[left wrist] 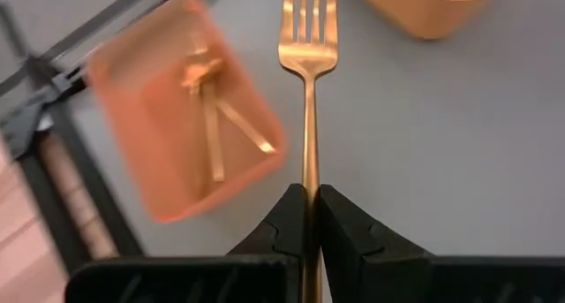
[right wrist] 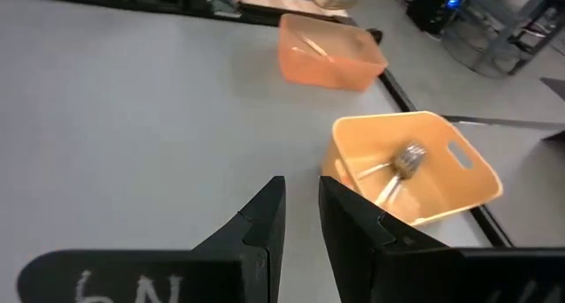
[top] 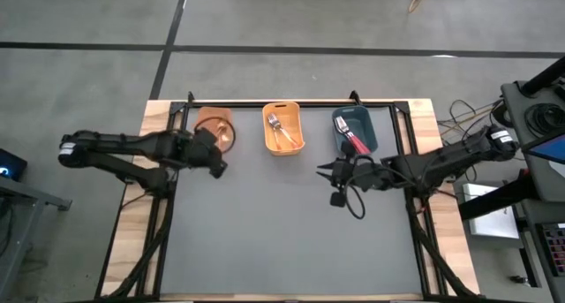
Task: Sort silverware by color (type)
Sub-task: Put the gold fork into the orange bin
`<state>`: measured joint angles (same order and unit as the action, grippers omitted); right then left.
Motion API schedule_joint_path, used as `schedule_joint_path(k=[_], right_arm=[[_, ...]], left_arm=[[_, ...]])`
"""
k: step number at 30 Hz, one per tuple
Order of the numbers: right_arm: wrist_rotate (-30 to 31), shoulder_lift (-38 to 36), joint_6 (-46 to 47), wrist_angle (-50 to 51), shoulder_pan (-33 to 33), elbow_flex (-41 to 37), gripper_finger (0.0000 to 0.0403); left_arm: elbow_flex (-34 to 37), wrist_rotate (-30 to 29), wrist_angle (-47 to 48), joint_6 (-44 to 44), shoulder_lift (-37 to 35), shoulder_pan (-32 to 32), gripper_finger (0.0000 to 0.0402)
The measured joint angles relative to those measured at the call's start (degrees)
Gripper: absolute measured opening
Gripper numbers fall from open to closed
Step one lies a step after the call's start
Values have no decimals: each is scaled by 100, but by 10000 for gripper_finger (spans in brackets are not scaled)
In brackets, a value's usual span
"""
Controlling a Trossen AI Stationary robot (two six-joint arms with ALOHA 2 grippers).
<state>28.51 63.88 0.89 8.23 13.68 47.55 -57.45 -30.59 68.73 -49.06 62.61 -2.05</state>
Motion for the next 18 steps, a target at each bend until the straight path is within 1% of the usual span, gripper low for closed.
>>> schedule_joint_path(k=[5, 10, 18], right_arm=[[0, -39, -89, -15, -223, 95, 63], [-2, -33, -345, -7, -470, 229, 63], [-2, -33, -605, -53, -982, 280, 63]], left_arm=[[0, 7, 322, 129, 56, 743, 4], [0, 33, 312, 528, 147, 1378, 4], [0, 415, 252, 1338, 157, 2450, 4]])
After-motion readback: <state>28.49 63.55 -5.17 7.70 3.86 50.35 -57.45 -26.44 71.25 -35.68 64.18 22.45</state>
